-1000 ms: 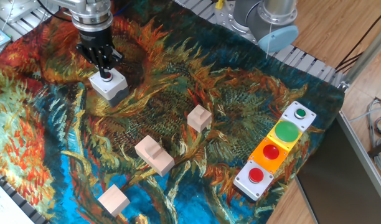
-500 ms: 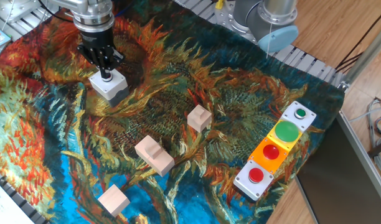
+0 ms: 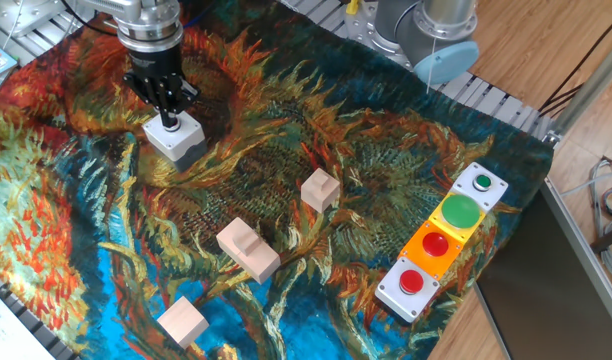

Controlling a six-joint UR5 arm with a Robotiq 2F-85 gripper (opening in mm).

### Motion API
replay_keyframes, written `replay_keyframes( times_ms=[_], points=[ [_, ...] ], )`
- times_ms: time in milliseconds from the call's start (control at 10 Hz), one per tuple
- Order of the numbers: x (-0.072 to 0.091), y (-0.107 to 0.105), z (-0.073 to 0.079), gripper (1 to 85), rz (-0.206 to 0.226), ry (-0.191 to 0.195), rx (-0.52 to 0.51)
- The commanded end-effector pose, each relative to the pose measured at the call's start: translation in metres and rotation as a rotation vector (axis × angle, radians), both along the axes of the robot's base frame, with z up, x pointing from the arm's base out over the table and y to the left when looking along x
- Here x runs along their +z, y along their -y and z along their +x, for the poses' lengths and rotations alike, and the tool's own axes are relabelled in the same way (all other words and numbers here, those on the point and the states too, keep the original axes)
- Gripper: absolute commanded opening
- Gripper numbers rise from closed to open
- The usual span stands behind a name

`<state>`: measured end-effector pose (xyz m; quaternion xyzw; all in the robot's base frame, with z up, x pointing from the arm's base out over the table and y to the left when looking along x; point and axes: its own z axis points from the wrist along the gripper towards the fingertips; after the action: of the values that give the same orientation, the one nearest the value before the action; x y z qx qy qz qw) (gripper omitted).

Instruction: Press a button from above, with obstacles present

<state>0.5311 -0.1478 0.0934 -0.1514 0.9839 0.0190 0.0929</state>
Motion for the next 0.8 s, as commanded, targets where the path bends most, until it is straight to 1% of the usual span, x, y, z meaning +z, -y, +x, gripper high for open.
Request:
replay_keyframes(
  times_ms=[0, 700],
  points=[
    [0.0013, -0.003, 0.0038, 1.7, 0.018, 0.014, -0.002],
    [0.002, -0.0054, 0.0044, 2.3, 0.028, 0.016, 0.003]
  ],
)
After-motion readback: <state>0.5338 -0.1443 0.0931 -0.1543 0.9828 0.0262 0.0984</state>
